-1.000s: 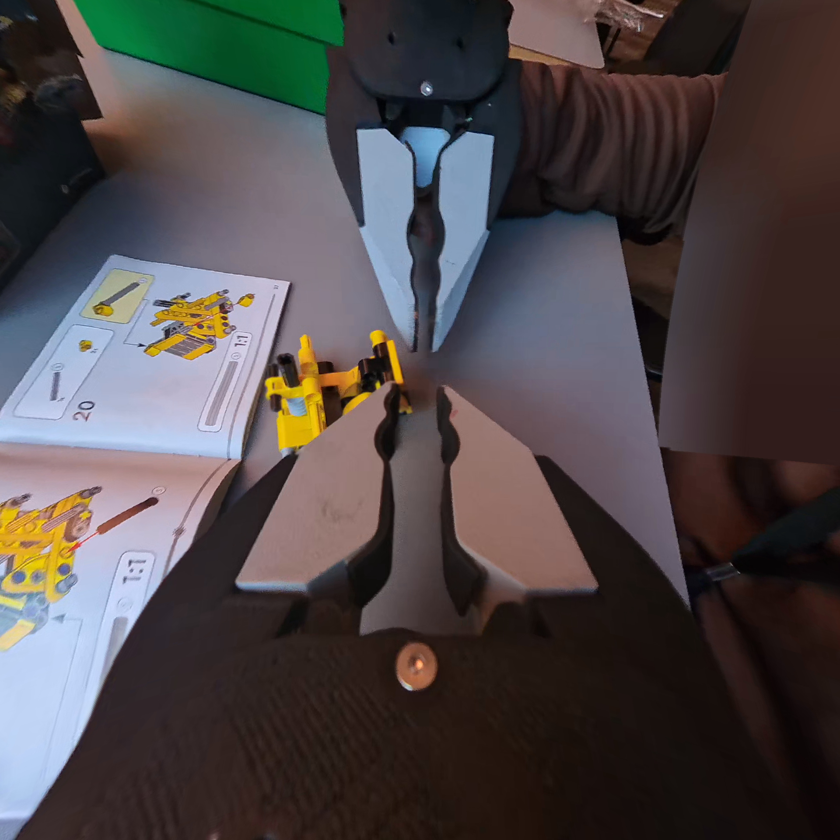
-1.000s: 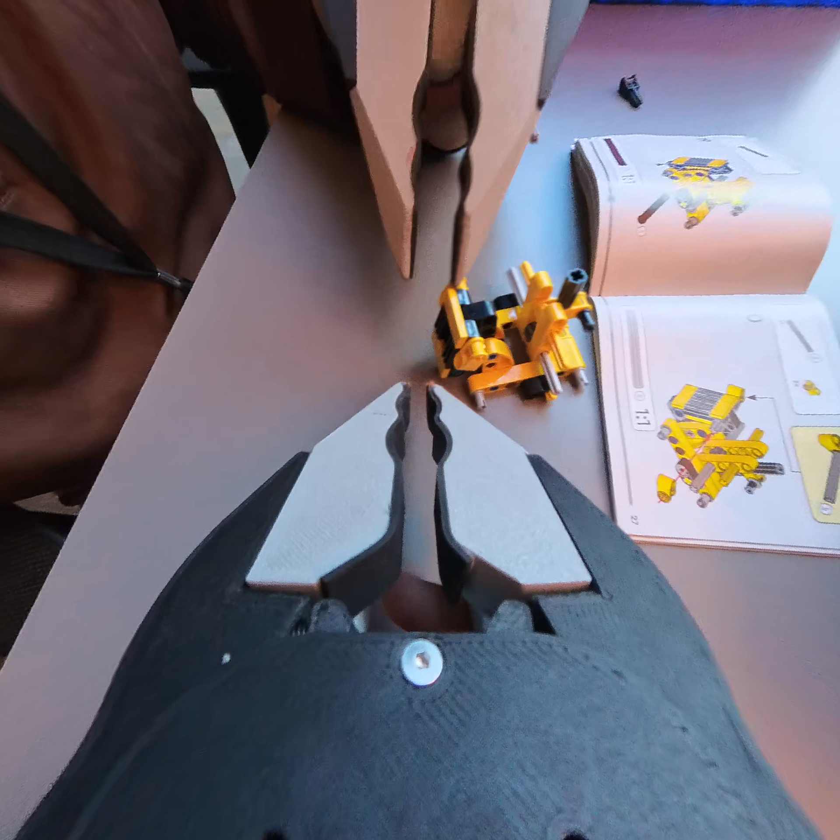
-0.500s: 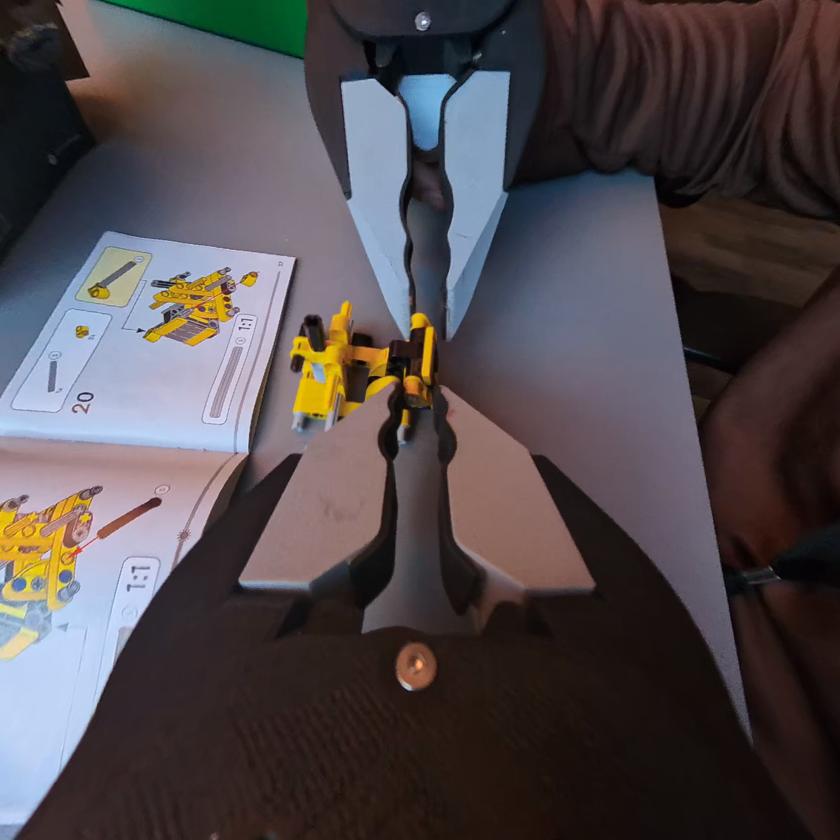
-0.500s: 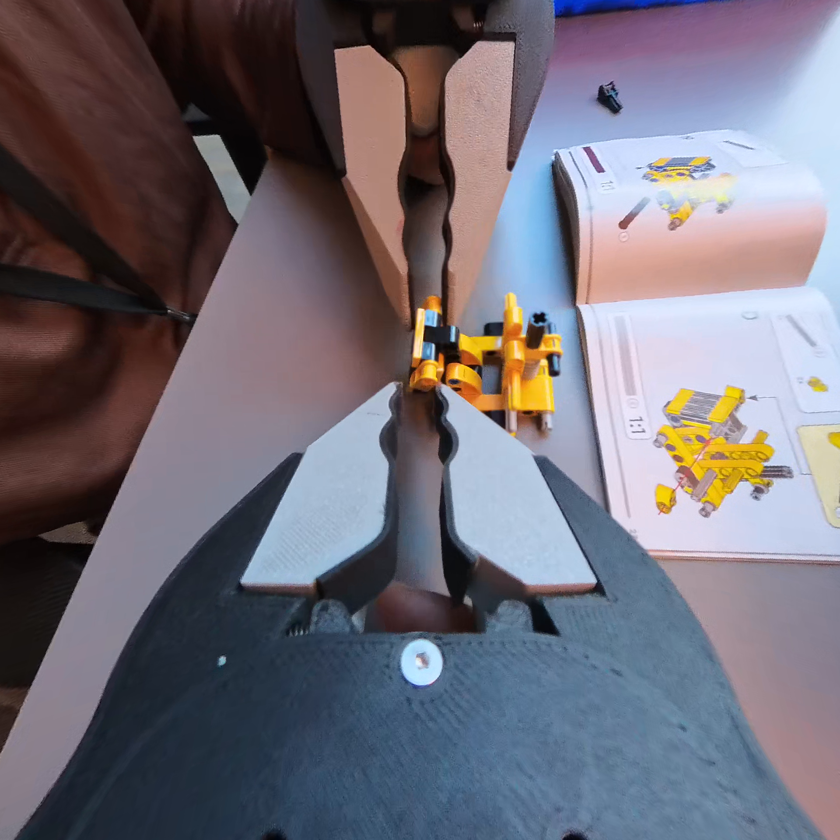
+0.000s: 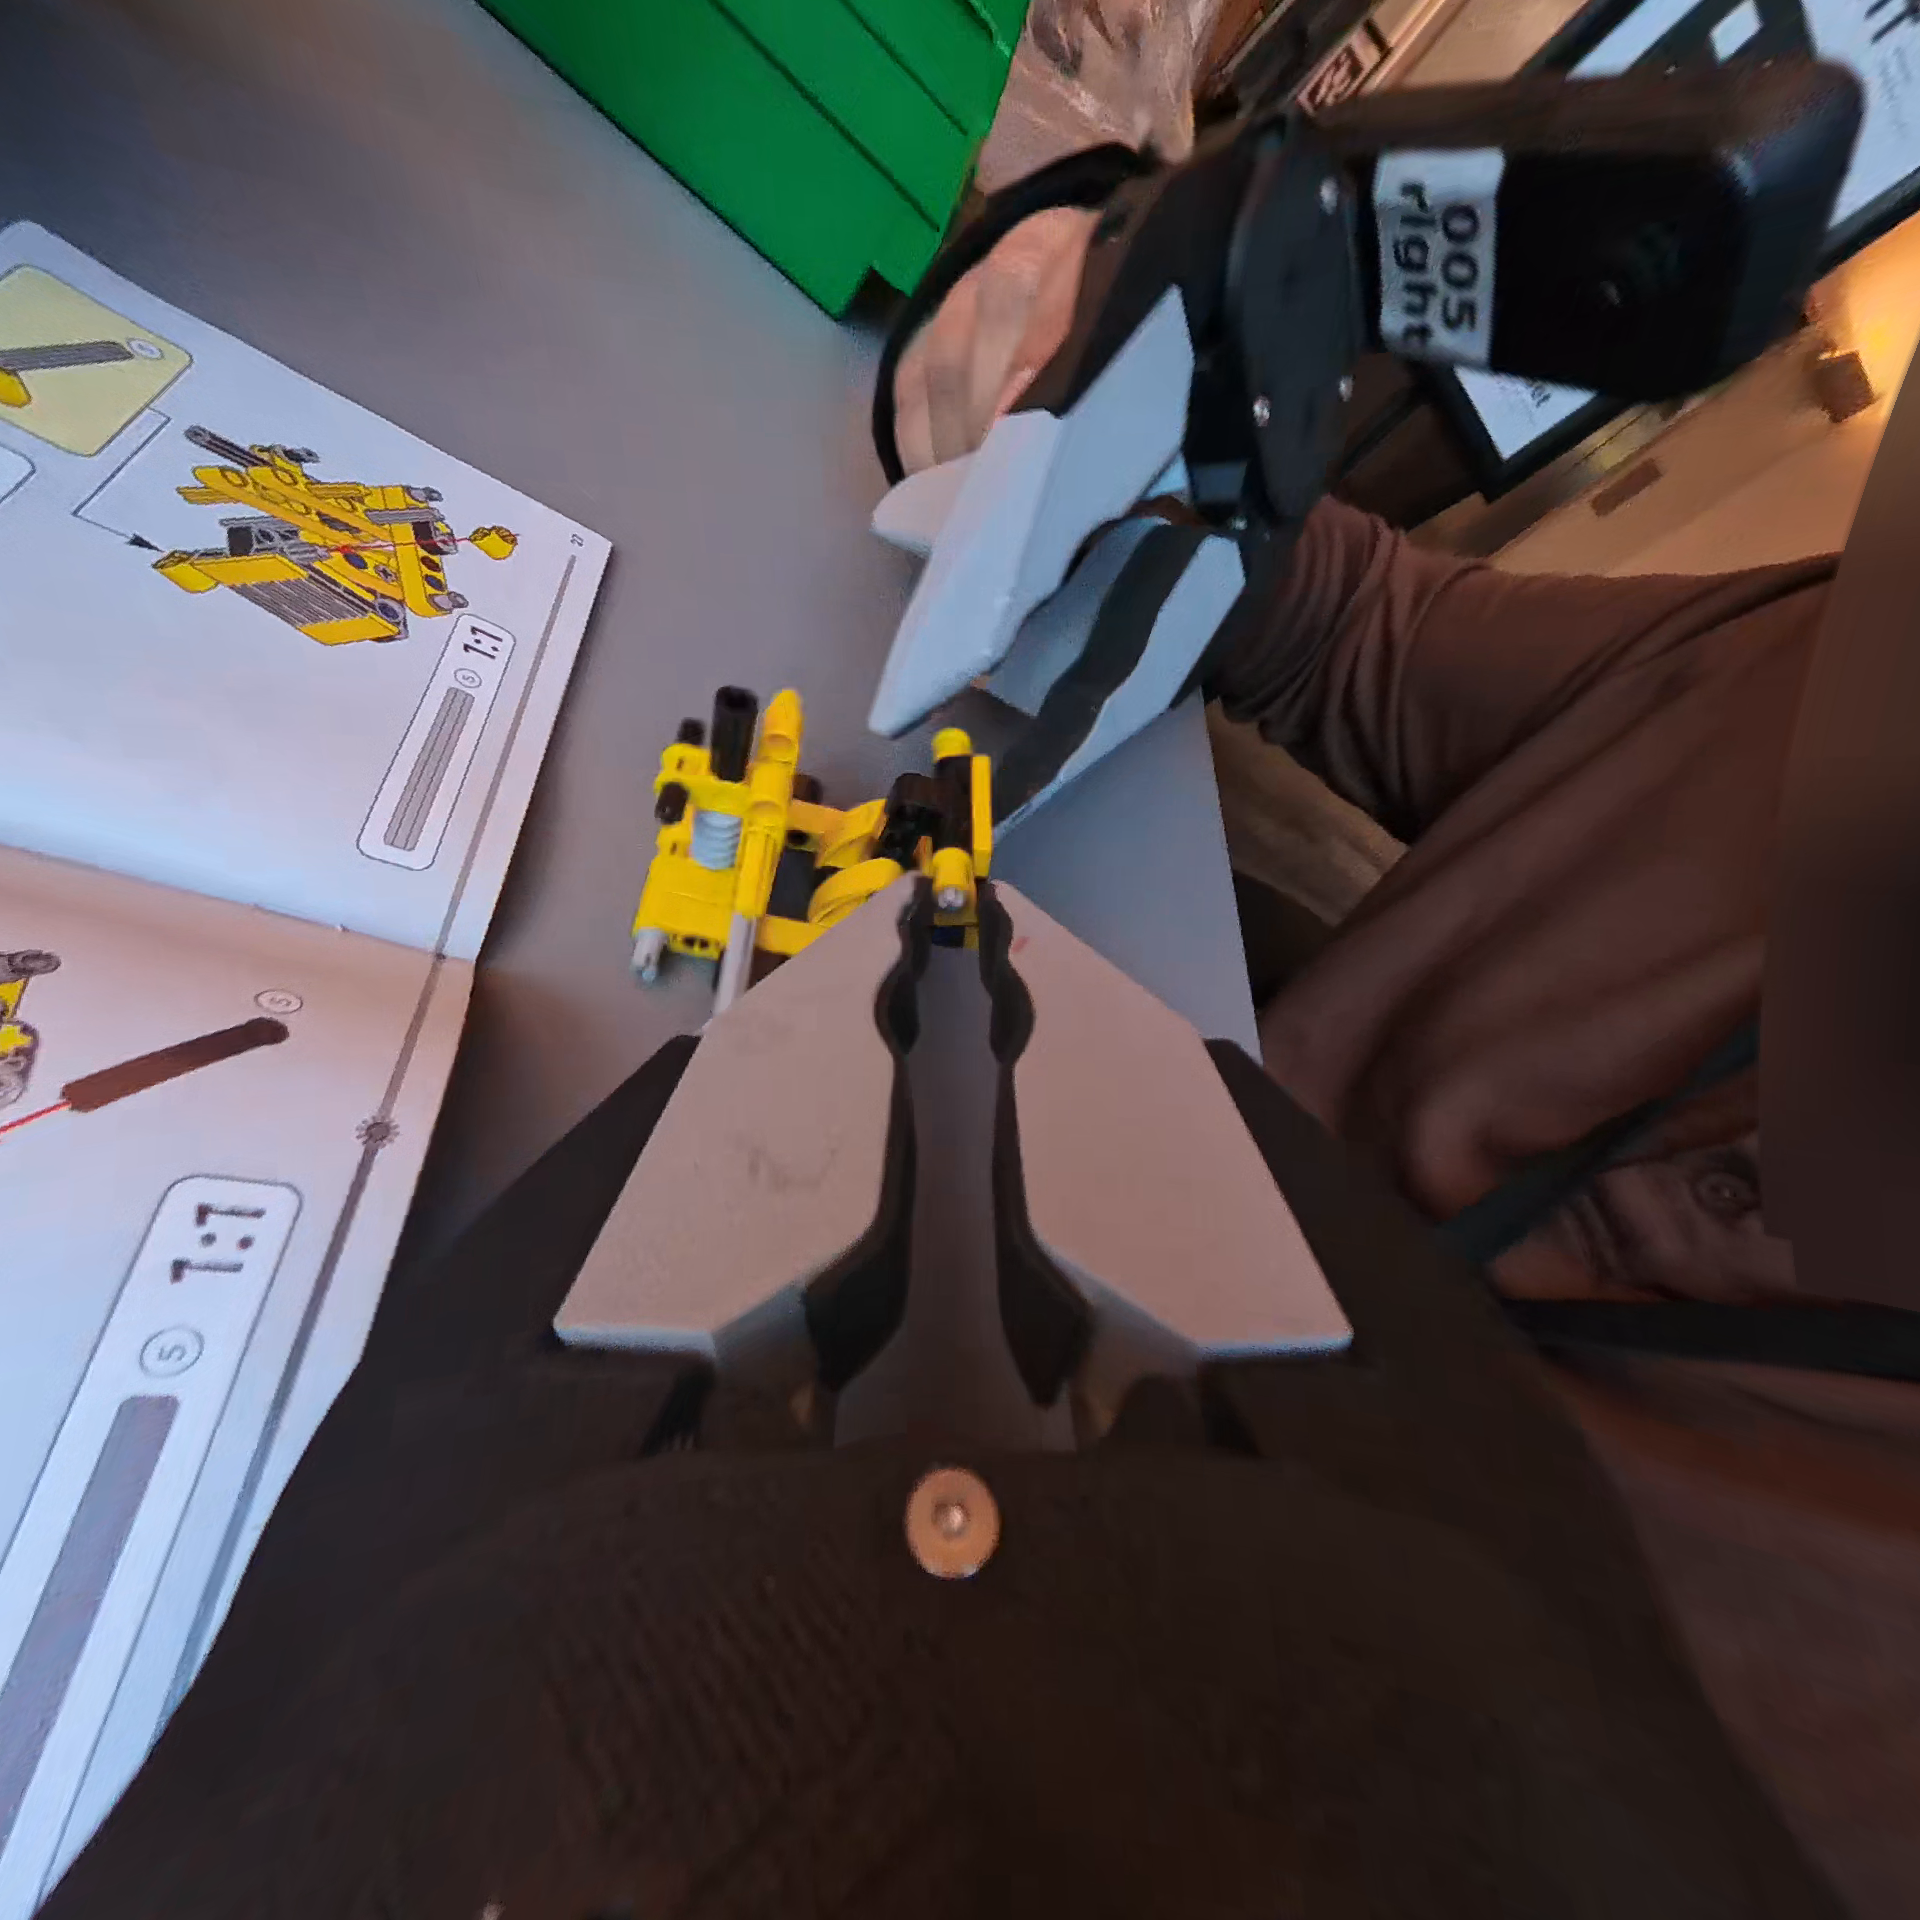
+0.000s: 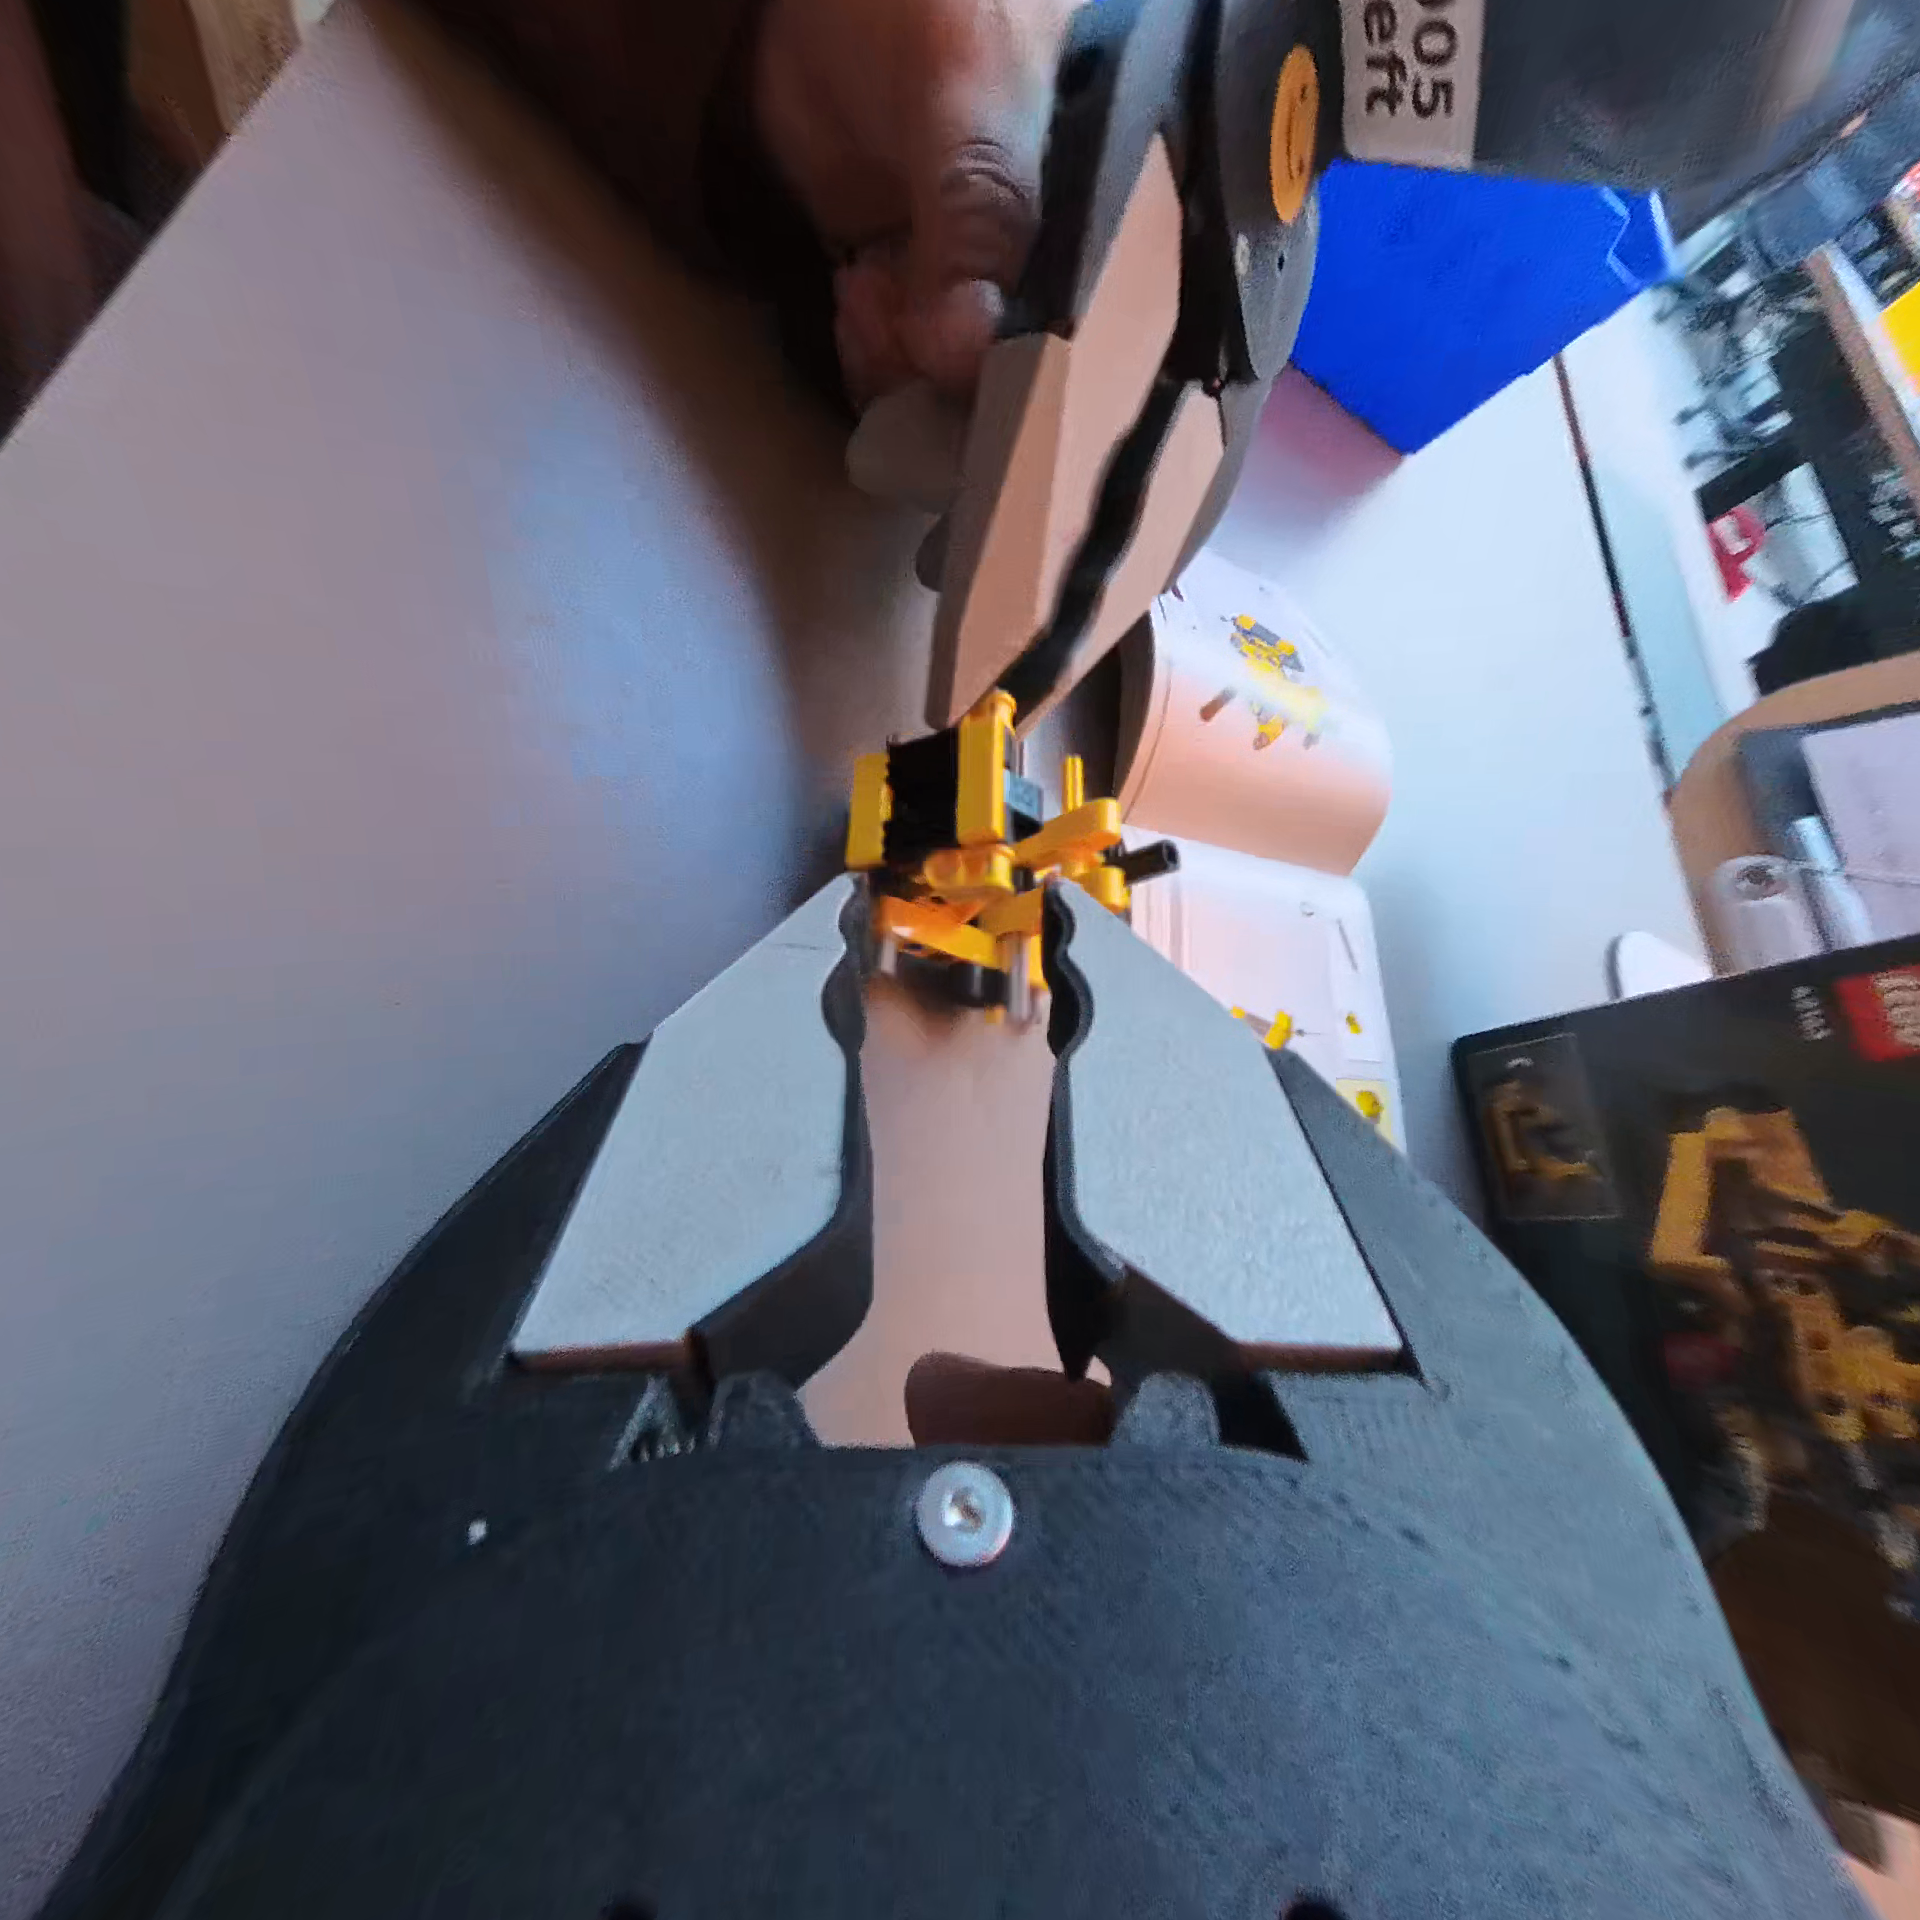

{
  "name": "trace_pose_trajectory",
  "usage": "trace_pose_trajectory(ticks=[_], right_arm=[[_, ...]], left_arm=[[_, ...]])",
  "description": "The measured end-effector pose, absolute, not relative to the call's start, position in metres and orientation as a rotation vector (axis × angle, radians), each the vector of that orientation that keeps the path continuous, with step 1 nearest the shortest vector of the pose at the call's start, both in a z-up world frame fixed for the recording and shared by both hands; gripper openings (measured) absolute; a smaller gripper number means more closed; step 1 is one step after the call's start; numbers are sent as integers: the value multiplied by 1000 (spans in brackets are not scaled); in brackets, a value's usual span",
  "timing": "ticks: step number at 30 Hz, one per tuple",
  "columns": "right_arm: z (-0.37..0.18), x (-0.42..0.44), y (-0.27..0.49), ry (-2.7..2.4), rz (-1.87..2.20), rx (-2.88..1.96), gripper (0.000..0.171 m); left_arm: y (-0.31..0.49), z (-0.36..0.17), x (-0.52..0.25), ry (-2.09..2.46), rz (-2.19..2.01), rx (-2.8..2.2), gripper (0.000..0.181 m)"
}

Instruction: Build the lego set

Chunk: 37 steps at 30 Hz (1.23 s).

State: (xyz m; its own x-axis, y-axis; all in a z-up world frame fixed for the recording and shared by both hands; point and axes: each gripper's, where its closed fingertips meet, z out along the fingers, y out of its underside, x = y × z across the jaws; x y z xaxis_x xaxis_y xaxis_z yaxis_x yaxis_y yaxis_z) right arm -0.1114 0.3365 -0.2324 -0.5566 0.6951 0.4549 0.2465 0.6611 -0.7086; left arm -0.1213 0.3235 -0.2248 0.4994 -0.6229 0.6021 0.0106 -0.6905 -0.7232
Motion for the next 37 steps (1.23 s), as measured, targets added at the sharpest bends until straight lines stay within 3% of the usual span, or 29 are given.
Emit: trace_pose_trajectory(ticks=[5, 11, 15, 21, 23, 32, 37], right_arm=[[-239, -115, 337, -2108, 620, -684, 13], [-249, -113, 334, -2159, 672, -714, 11], [-253, -110, 334, -2195, 796, -810, 9], [-252, -108, 332, -2215, 982, -928, 9], [-250, -109, 335, -2194, 996, -952, 18], [-250, -106, 328, -2214, 902, -849, 20], [-250, -108, 336, -2192, 792, -805, 22]], left_arm=[[323, -225, -121, 493, -1214, -2065, 5], [316, -218, -117, 553, -1258, -2012, 16], [315, -217, -121, 710, -982, -1968, 26], [316, -241, -126, 952, -566, -1997, 28], [317, -245, -123, 1005, -500, -1990, 28], [319, -251, -120, 1151, -255, -1897, 0], [318, -248, -121, 1120, -313, -1908, 0]])
